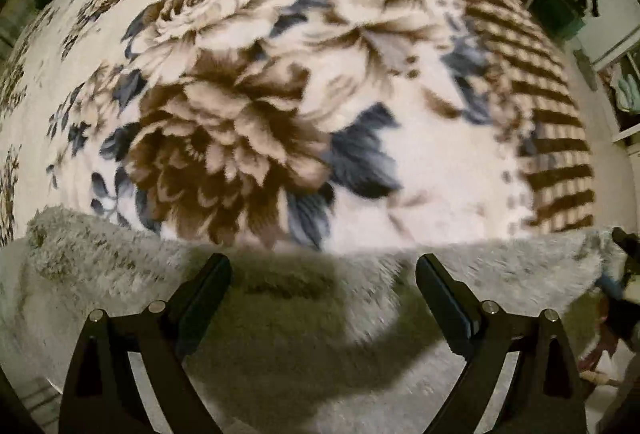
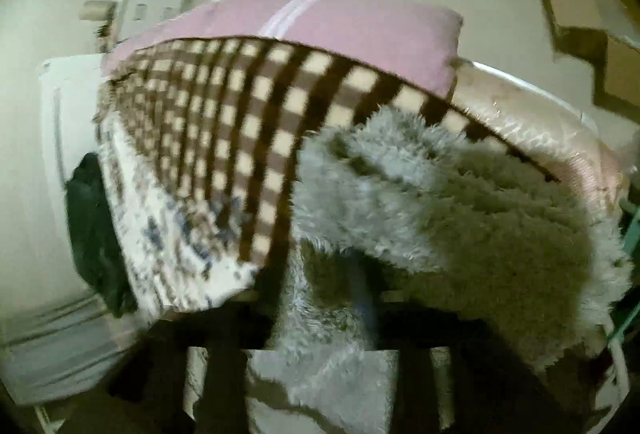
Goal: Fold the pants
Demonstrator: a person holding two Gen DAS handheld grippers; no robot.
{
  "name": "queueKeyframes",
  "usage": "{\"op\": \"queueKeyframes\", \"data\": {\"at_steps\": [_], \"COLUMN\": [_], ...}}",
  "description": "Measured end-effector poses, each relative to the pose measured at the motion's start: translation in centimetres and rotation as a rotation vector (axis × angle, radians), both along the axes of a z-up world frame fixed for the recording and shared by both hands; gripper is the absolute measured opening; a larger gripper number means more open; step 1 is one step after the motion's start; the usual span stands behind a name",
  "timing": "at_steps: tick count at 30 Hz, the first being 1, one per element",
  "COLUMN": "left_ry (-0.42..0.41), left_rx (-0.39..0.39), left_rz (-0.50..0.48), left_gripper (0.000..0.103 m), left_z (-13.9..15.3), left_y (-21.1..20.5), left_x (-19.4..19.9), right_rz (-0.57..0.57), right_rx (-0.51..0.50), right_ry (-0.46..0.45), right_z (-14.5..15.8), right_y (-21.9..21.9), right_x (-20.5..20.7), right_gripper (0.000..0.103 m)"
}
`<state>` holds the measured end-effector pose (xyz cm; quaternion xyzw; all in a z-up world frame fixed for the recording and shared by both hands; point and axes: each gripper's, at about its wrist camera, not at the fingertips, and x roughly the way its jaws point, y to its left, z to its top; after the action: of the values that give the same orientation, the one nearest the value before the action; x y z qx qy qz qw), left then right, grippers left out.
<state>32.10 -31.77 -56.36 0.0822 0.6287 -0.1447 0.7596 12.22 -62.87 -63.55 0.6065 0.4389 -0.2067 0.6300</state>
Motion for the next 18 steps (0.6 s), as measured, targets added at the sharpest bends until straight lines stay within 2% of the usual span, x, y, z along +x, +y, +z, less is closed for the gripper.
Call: {"op": "queueKeyframes", "data": {"at_steps": [2, 3, 4, 6, 9, 12, 14, 16, 18], "left_ry": [0.009, 0.027, 0.056, 0.107, 0.179, 0.222, 0.24, 0.256, 0.277], "left_rx": [-0.029, -0.041, -0.052, -0.054, -0.012, 0.01, 0.013, -0.015, -0.013], "left_rz": [-0.024, -0.038, -0.051, -0.077, -0.131, -0.12, -0.101, -0.07, -0.039], "left_gripper": [0.094, 0.094, 0.094, 0.094, 0.094, 0.094, 0.097, 0.103, 0.103], "left_z": [1.1, 1.3, 1.2, 0.2, -2.5, -5.8, -7.3, -8.2, -8.7], "left_y": [0.4, 0.7, 1.0, 1.2, 0.6, 0.5, 0.7, 0.9, 0.9], "left_x": [-1.2, -2.0, -3.0, -4.8, -7.2, -7.5, -6.9, -5.8, -5.1], "right_rz": [0.011, 0.015, 0.01, -0.019, -0.074, -0.133, -0.189, -0.216, -0.202], "right_rx": [-0.069, -0.096, -0.091, -0.032, 0.054, 0.089, 0.125, 0.111, 0.088], "right_ry": [0.019, 0.058, 0.087, 0.108, 0.098, 0.045, -0.045, -0.115, -0.156], "right_z": [1.3, 1.5, 1.0, -0.8, -4.8, -8.0, -9.6, -10.3, -10.2], "right_y": [0.2, 0.6, 1.0, 1.6, 2.7, 3.1, 3.2, 3.0, 2.8], "right_x": [-2.7, -4.6, -6.5, -9.6, -12.7, -14.3, -14.6, -14.4, -14.0], "right_gripper": [0.069, 0.069, 0.07, 0.07, 0.07, 0.07, 0.07, 0.071, 0.071]}}
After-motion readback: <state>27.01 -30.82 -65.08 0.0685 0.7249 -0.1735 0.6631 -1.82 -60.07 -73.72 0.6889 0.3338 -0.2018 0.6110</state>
